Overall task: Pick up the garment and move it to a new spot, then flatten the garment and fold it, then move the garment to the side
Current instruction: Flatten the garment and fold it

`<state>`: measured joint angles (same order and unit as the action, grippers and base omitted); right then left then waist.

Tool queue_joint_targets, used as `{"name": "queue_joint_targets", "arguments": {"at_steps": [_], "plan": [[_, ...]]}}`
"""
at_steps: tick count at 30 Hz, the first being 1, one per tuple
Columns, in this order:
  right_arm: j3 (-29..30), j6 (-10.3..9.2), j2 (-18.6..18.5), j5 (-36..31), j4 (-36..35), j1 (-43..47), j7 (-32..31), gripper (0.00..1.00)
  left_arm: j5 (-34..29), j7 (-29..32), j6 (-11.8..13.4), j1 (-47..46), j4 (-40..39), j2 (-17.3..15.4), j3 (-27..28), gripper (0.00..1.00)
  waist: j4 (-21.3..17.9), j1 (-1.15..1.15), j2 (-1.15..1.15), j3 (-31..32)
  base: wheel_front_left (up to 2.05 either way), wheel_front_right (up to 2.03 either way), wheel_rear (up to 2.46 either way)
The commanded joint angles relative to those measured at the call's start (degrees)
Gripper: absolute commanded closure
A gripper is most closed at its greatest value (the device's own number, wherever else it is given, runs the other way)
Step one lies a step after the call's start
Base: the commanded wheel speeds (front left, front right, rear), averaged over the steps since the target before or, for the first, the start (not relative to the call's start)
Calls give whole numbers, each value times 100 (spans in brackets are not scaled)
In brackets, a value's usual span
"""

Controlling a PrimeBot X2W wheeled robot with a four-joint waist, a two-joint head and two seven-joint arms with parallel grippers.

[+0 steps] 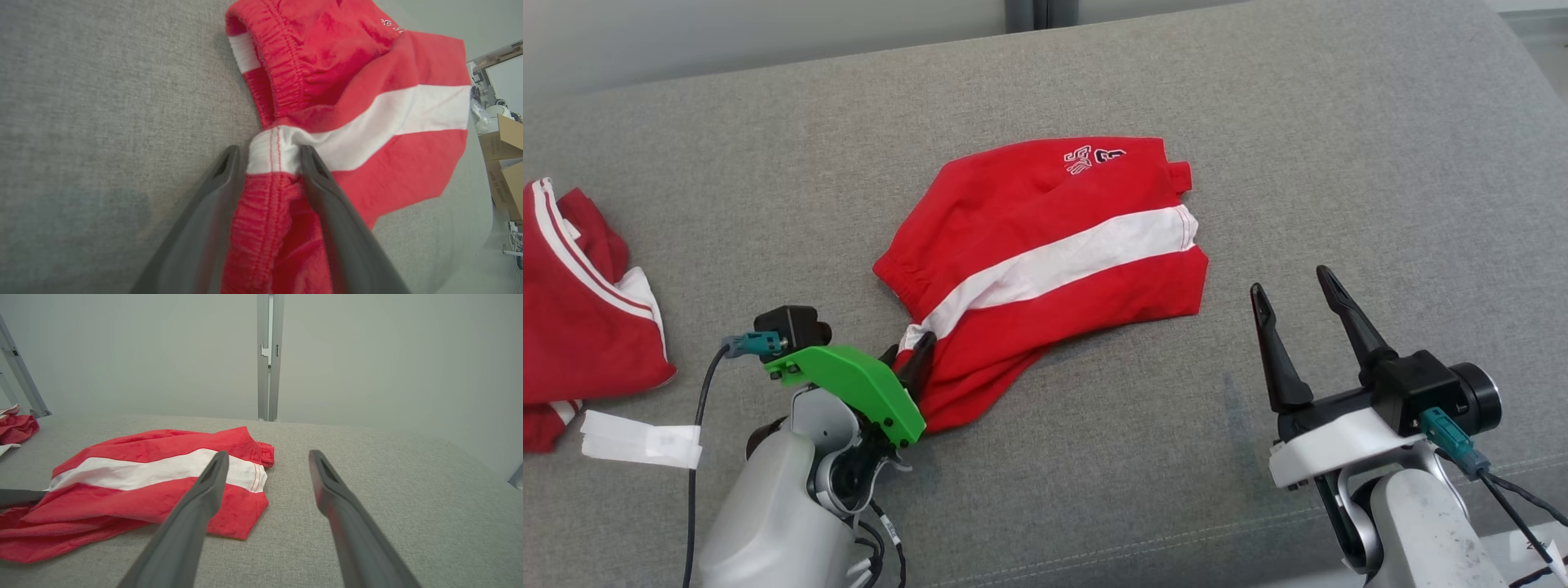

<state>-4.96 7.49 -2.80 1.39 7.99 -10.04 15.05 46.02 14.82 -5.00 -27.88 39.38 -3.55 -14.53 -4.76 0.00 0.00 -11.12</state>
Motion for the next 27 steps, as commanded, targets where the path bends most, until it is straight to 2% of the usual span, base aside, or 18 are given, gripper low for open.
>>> {"name": "queue_joint_targets", "arguments": {"at_steps": [1,2,3,4,16,23,24,25,27], "plan": [[11,0,-18,20,-12,-64,21,0,-97,-86,30,23,13,-69,-14,51,-11,0,0,-7,0,0,0],[19,0,-18,23,-11,-63,21,0,-129,-154,46,15,9,-74,-17,61,-15,0,0,-10,0,0,0],[26,0,-18,27,-9,-62,21,0,-164,-235,62,4,2,-80,-18,87,-16,0,0,-11,0,0,0],[33,0,-18,28,-11,-61,21,0,-184,-315,65,-3,-5,-79,-17,100,-15,0,0,-12,0,0,0],[3,0,-18,-4,375,-500,20,0,-338,-1065,-67,173,-453,-134,-107,100,220,0,0,-1,0,0,0],[-243,0,-32,128,1615,-1475,-165,0,-704,-1440,-8,345,-744,-195,-351,100,421,0,0,-67,0,0,0],[-243,0,-32,128,1615,-1475,-165,0,-704,-1440,-8,345,-744,-195,-351,100,421,0,0,-67,0,0,0],[-310,-1,-140,263,2074,-1781,-298,0,-743,-1479,-3,335,-769,-157,-418,100,484,0,0,-108,0,0,0],[-368,-1,-207,453,2532,-2071,-414,0,-755,-1509,10,277,-780,-119,-483,100,545,0,0,-158,0,0,0]]}}
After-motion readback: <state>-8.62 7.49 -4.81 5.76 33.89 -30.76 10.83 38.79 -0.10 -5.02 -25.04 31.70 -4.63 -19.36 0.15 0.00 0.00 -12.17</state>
